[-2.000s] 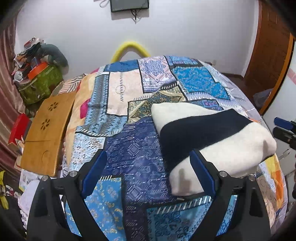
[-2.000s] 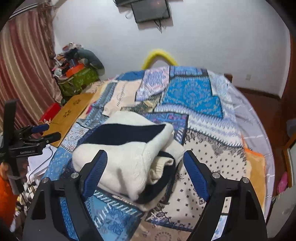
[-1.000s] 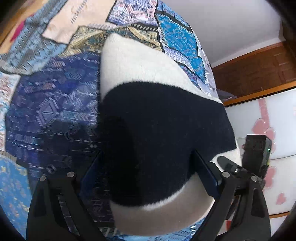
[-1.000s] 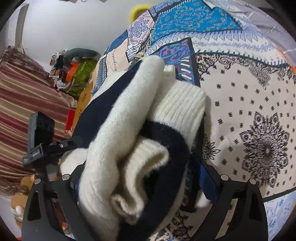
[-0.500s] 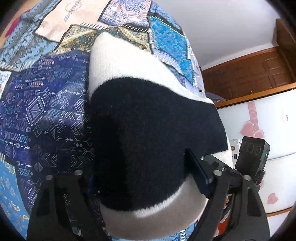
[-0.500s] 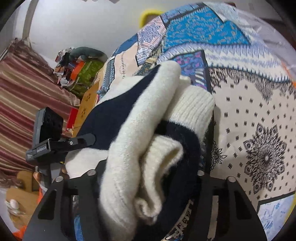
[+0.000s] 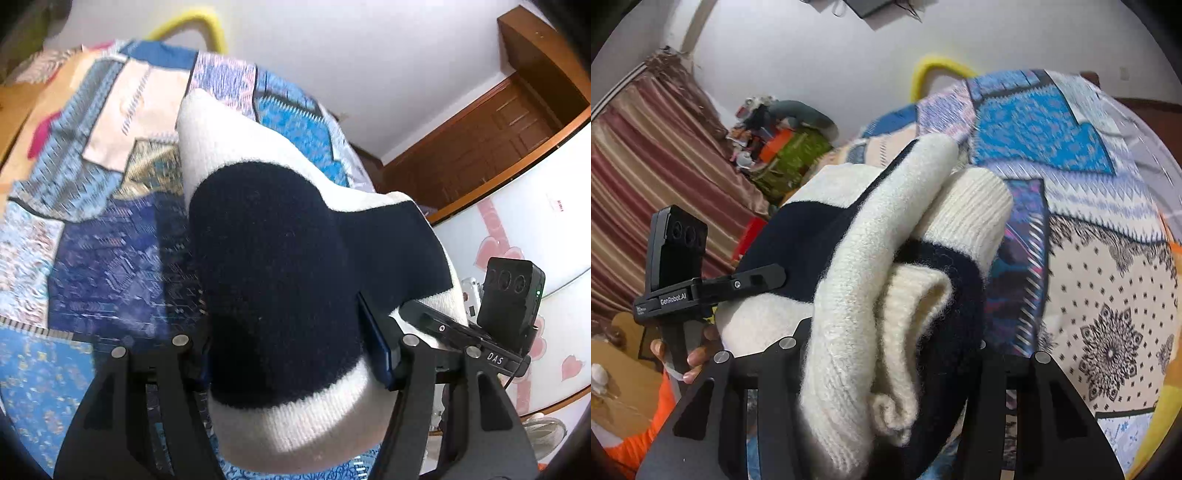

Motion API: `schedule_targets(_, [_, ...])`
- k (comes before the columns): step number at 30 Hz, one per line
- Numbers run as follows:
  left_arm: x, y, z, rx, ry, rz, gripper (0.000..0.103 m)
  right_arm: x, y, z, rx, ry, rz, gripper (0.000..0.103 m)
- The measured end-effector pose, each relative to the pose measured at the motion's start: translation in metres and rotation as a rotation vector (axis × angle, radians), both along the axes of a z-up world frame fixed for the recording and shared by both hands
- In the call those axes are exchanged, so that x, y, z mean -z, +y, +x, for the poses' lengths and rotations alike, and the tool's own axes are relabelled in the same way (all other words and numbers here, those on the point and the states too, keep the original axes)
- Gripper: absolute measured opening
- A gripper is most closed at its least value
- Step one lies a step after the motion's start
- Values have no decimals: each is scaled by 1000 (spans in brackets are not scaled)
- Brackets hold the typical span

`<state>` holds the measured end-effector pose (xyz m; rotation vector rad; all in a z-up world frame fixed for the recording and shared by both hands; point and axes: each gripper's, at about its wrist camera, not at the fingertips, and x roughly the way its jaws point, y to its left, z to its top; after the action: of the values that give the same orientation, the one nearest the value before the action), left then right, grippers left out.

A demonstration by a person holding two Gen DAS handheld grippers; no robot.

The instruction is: Fold small clothes

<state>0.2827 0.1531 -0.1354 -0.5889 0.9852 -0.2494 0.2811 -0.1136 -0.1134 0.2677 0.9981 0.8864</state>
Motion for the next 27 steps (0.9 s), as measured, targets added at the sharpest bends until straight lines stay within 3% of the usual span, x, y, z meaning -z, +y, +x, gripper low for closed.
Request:
schedule_targets(5, [-17, 20, -19, -28, -37, 24, 64, -12, 22, -7, -33, -33, 5, 44])
schedule_targets(10, [-4, 39, -19, -68, -18, 11, 64, -3, 46, -9, -64, -23, -8, 44])
schedule_targets(22, [80, 69, -21, -100, 140, -50, 64, 58, 79, 0, -96, 98, -101, 44])
schedule_targets(27, [100, 74, -26, -111, 152, -88, 68, 67, 74, -1, -87, 112, -96, 48])
